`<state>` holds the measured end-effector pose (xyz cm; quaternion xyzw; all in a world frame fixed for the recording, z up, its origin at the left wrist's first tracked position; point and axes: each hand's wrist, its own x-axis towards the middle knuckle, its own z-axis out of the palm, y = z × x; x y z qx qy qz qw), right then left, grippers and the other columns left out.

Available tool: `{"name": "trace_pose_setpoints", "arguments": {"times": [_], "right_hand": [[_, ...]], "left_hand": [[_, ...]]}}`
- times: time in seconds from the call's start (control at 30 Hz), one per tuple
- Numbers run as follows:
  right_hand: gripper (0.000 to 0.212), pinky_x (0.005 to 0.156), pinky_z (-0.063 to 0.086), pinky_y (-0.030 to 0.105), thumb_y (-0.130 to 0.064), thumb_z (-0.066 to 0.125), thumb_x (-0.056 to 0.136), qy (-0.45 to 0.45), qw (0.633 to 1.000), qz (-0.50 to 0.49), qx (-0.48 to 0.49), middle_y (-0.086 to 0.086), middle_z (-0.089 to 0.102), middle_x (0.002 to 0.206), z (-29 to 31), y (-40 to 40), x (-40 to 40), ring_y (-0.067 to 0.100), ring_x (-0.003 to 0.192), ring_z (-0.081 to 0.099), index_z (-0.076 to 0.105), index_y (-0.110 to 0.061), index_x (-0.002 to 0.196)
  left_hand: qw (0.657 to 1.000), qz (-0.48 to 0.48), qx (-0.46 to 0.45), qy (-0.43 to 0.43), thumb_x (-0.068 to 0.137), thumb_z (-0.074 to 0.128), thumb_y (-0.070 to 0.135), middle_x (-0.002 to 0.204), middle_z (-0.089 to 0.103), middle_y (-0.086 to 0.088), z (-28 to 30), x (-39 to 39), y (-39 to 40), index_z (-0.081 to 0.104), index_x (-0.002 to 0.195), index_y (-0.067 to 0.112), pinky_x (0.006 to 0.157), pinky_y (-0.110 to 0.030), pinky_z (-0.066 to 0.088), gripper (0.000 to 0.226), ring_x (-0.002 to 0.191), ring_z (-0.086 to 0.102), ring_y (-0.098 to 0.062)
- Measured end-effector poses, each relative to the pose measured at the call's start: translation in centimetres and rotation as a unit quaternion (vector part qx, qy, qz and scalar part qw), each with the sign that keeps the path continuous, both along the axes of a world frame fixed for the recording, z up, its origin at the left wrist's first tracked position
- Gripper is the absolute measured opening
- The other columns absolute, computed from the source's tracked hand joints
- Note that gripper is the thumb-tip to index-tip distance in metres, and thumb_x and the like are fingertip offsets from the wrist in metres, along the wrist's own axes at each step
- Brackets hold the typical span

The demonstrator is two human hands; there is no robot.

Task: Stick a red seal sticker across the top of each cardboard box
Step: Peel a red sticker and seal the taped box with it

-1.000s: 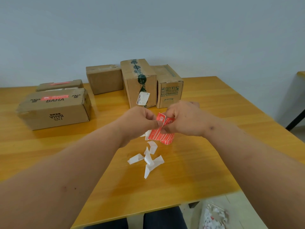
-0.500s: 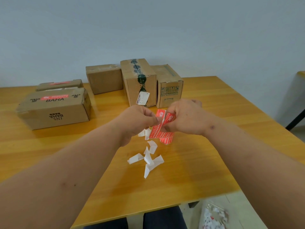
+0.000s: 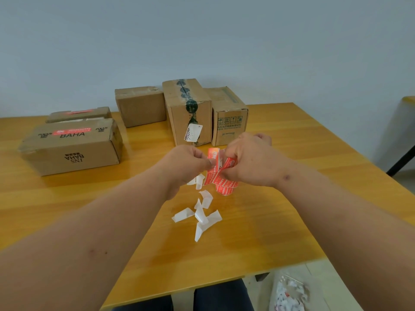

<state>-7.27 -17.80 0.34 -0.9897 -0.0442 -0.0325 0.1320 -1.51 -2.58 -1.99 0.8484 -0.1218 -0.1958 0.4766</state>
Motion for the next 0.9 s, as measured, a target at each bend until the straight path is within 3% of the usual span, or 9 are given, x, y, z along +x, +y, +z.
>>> {"name": "trace_pose_setpoints", "arguments": {"times": [0.17, 0.4, 0.5, 0.6, 0.7, 0.8, 0.9], "right_hand": [[0.024, 0.094, 0.015, 0.035, -0.037, 0.071, 0.08, -0.001, 1.0, 0.012, 0.014, -0.007, 0.069, 0.084, -0.1, -0.1, -0.1, 0.008, 0.099, 0.052, 0.067, -0.02, 0.064], [0.029, 0.097, 0.017, 0.038, -0.036, 0.075, 0.077, 0.004, 0.999, 0.033, 0.034, -0.009, 0.07, 0.087, 0.0, -0.4, -0.3, 0.007, 0.105, 0.053, 0.061, -0.027, 0.053], [0.022, 0.1, 0.016, 0.038, -0.038, 0.075, 0.076, 0.019, 0.998, 0.03, 0.044, -0.015, 0.07, 0.095, 0.2, -0.6, -0.3, 0.004, 0.108, 0.051, 0.065, -0.028, 0.059], [0.017, 0.103, 0.019, 0.042, -0.037, 0.078, 0.074, 0.037, 0.998, 0.024, 0.051, -0.03, 0.063, 0.081, 0.2, -0.9, -0.2, -0.005, 0.106, 0.05, 0.073, -0.022, 0.07], [0.016, 0.104, 0.018, 0.042, -0.033, 0.08, 0.073, 0.059, 0.995, 0.029, 0.071, -0.034, 0.06, 0.071, 0.2, -1.1, -0.2, -0.008, 0.105, 0.05, 0.07, -0.025, 0.063], [0.014, 0.103, 0.016, 0.044, -0.032, 0.079, 0.073, 0.068, 0.995, 0.039, 0.062, -0.03, 0.064, 0.087, 0.1, -1.2, -0.1, -0.001, 0.116, 0.05, 0.071, -0.026, 0.063], [0.009, 0.102, 0.016, 0.041, -0.034, 0.077, 0.074, 0.068, 0.997, 0.034, 0.034, -0.028, 0.064, 0.098, 0.1, -1.1, 0.0, 0.001, 0.116, 0.047, 0.074, -0.026, 0.071]], "left_hand": [[1.0, 0.012, 0.003, -0.006, 0.092, 0.064, 0.029, 0.075, 0.062, -0.003, 0.0, 0.0, 0.0, 0.067, 0.079, 0.01, 0.062, -0.026, 0.037, 0.023, 0.073, 0.05, -0.013], [0.999, 0.012, 0.025, -0.041, 0.093, 0.062, 0.03, 0.081, 0.061, -0.009, -0.2, 0.2, 0.0, 0.064, 0.08, 0.01, 0.058, -0.024, 0.039, 0.025, 0.074, 0.051, -0.016], [0.998, 0.012, 0.029, -0.052, 0.093, 0.062, 0.03, 0.08, 0.06, -0.011, -0.4, 0.4, 0.1, 0.064, 0.079, 0.01, 0.061, -0.027, 0.042, 0.024, 0.075, 0.05, -0.019], [0.998, 0.013, 0.019, -0.062, 0.094, 0.06, 0.028, 0.078, 0.059, -0.007, -0.5, 0.5, 0.2, 0.064, 0.081, 0.01, 0.061, -0.027, 0.043, 0.023, 0.072, 0.049, -0.017], [0.996, 0.035, 0.009, -0.077, 0.095, 0.06, 0.026, 0.076, 0.061, -0.004, -0.5, 0.8, 0.3, 0.066, 0.083, 0.008, 0.064, -0.027, 0.045, 0.022, 0.073, 0.052, -0.016], [0.993, 0.079, -0.006, -0.091, 0.095, 0.06, 0.028, 0.077, 0.063, -0.002, -0.5, 1.3, 0.5, 0.068, 0.092, 0.005, 0.061, -0.026, 0.047, 0.025, 0.071, 0.054, -0.014], [0.99, 0.106, -0.018, -0.088, 0.095, 0.058, 0.031, 0.076, 0.06, 0.002, -0.1, 1.5, 0.7, 0.067, 0.096, 0.007, 0.055, -0.02, 0.038, 0.026, 0.066, 0.052, -0.008]]}}
